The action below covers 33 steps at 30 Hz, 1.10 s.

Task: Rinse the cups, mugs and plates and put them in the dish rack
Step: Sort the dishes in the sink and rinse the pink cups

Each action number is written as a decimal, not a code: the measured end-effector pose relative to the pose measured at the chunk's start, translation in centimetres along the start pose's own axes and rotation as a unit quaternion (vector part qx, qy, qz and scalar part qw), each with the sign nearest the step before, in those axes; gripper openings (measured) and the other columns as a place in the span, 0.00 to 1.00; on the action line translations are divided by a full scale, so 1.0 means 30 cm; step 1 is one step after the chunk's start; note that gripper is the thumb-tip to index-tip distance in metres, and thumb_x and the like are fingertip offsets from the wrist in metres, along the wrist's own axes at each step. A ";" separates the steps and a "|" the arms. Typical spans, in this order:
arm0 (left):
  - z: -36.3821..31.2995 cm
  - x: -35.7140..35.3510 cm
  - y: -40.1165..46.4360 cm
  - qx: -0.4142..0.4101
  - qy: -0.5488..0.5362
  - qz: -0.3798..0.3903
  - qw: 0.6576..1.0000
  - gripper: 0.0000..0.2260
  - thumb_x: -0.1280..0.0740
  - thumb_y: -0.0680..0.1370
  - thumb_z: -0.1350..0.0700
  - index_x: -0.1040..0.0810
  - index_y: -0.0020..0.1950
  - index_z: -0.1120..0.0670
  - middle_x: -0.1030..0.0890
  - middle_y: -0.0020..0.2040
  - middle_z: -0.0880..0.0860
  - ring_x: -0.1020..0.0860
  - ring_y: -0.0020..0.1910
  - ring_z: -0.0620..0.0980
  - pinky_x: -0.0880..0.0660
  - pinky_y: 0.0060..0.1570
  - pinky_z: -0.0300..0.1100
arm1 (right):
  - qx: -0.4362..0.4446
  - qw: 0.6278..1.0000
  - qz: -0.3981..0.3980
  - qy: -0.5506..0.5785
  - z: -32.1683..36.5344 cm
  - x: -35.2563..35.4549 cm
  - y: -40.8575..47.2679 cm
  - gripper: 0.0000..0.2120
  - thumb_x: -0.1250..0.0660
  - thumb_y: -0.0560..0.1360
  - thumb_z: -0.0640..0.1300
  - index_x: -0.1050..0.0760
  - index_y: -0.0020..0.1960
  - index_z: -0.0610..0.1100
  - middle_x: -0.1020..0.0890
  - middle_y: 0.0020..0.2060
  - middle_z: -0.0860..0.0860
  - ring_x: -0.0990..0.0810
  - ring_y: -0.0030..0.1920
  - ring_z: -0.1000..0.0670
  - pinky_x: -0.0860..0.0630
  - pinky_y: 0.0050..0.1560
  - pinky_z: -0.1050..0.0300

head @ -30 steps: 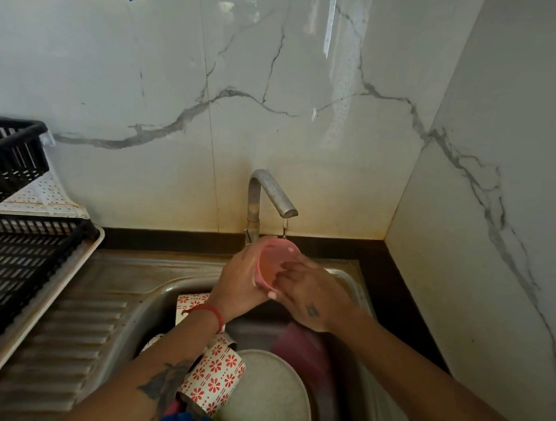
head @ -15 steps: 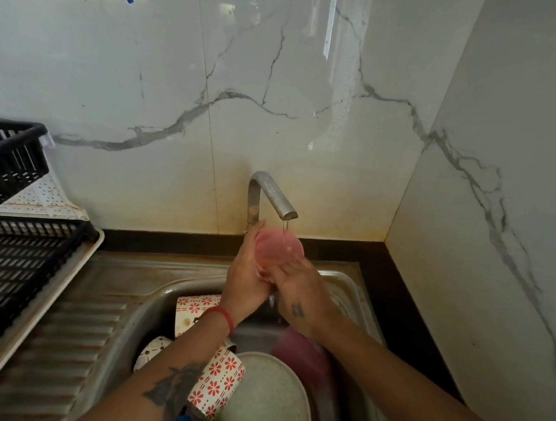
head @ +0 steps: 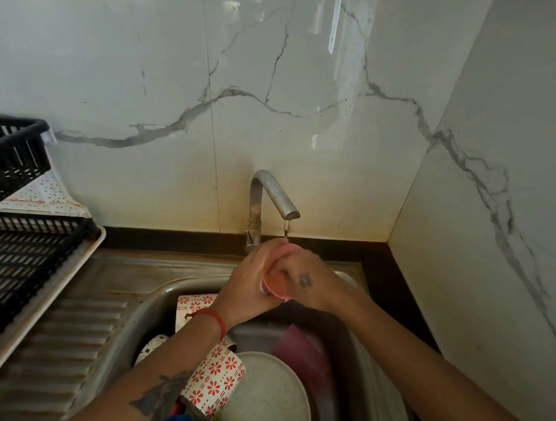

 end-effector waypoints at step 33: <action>0.039 0.028 -0.034 0.040 0.010 -0.046 0.998 0.35 0.24 0.71 0.55 0.42 0.68 0.36 0.34 0.67 0.43 0.32 0.64 0.43 0.36 0.54 0.23 | 0.141 0.989 -0.045 0.001 0.098 -0.088 -0.079 0.16 0.46 0.81 0.45 0.26 0.63 0.40 0.20 0.57 0.43 0.24 0.60 0.46 0.40 0.72 0.42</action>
Point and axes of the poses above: each hand's wrist, its own y-axis towards the middle knuckle, its own x-axis out of the back of the hand, z = x × y, the point moved 5 cm from there along y, towards the middle knuckle
